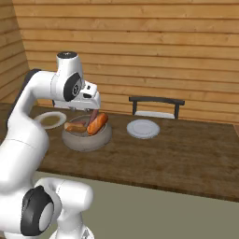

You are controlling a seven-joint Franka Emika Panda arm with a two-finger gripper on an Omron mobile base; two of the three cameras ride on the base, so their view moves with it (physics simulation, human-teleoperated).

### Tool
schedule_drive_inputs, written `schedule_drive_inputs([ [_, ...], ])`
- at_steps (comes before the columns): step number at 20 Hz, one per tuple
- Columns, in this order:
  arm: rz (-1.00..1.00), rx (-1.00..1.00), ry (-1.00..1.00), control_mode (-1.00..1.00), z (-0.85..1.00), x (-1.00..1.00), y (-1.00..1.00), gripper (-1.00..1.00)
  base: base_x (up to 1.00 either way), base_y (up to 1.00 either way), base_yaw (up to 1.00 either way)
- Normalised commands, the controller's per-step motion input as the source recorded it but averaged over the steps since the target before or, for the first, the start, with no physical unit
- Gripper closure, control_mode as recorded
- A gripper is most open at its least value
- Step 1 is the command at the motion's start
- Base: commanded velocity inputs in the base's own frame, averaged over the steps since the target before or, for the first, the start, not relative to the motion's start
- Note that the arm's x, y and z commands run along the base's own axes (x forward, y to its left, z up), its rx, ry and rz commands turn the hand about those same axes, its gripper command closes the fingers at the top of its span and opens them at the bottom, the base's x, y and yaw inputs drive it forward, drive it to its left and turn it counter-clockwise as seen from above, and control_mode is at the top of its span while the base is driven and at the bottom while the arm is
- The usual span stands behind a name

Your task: Place one bun and one sausage from the bowl on each plate.

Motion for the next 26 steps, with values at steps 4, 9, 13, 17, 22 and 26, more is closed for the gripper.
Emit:
schedule_drive_inputs([
  [4,0.00,-0.06,0.01,-1.00,-0.09,0.54,0.01,-1.00,0.00,0.00,0.00],
  [9,-0.17,-0.05,0.00,-1.00,-0.37,1.00,-0.09,-1.00,0.00,0.00,0.00],
  [13,-0.19,0.01,0.00,-1.00,-0.43,0.96,0.05,-1.00,0.00,0.00,0.00],
  [17,-0.05,0.07,-0.03,-1.00,-0.19,0.37,0.00,-1.00,0.00,0.00,0.00],
  [22,0.00,0.04,0.15,-1.00,-0.13,0.33,0.00,-1.00,0.00,0.00,0.00],
  [26,0.00,0.06,0.06,-1.00,-0.10,0.51,-0.09,-1.00,0.00,0.00,0.00],
])
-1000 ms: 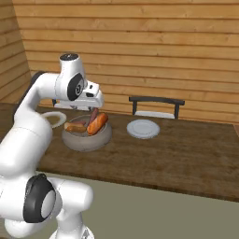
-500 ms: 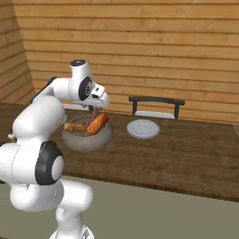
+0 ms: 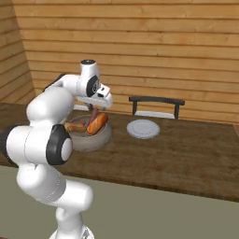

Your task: Place one bun and one sausage from the bowl on each plate.

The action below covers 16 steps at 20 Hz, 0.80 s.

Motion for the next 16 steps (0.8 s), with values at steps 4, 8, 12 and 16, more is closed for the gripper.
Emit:
schedule_drive_inputs([
  [4,0.00,0.00,-0.01,-1.00,-0.22,0.36,-0.03,-1.00,0.00,0.00,0.00],
  [8,0.00,0.00,0.00,-1.00,-0.49,-0.04,0.00,-1.00,0.00,0.00,0.00],
  [12,0.00,0.00,0.03,-1.00,-0.61,-0.28,0.13,-1.00,0.00,0.00,0.00],
  [16,0.00,0.00,0.03,-1.00,-0.48,0.04,0.00,-1.00,0.00,0.00,0.00],
])
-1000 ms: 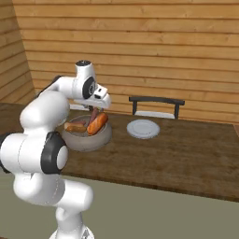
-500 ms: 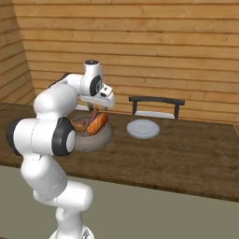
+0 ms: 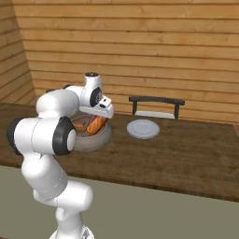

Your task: Place one bun and one sausage from the bowl on each plate.

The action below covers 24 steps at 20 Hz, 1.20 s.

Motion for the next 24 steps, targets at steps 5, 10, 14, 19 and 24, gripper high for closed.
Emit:
schedule_drive_inputs([
  [5,0.00,0.00,0.02,-1.00,-0.28,0.00,0.00,-1.00,0.00,0.00,0.00],
  [10,0.00,0.00,0.00,-1.00,-0.28,0.00,0.00,-1.00,0.00,0.00,0.00],
  [14,0.00,0.00,0.00,-1.00,-0.10,0.00,0.00,1.00,0.00,0.00,0.00],
  [19,-0.03,-0.01,0.04,-1.00,0.23,-0.02,0.00,1.00,0.00,0.00,0.00],
  [24,-0.06,0.00,-0.01,-1.00,0.76,-0.06,-0.43,1.00,0.00,0.00,0.00],
])
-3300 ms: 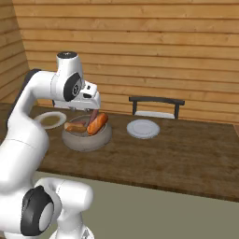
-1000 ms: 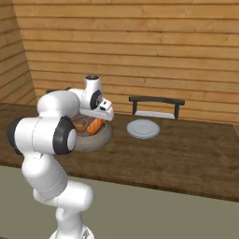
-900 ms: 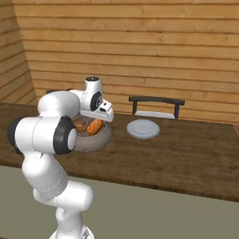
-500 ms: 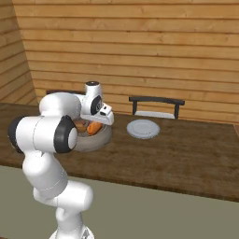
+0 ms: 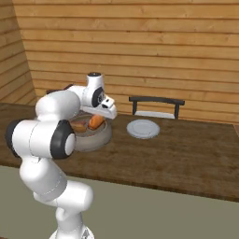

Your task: Place one bun and one sausage from the bowl on each plate.

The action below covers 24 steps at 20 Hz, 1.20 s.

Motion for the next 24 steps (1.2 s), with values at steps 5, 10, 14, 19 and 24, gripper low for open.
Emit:
schedule_drive_inputs([
  [5,0.08,0.00,-0.07,-1.00,0.23,0.00,-0.98,1.00,0.00,0.00,0.00],
  [10,0.17,0.01,-0.01,-1.00,0.00,0.34,-1.00,1.00,0.00,0.00,0.00],
  [14,0.22,0.00,0.16,-1.00,-0.10,0.99,-1.00,1.00,0.00,0.00,0.00],
  [19,0.26,0.05,0.01,-1.00,-0.04,0.49,-0.84,1.00,0.00,0.00,0.00],
  [24,0.21,0.01,0.00,-1.00,-0.27,0.44,-0.42,1.00,0.00,0.00,0.00],
])
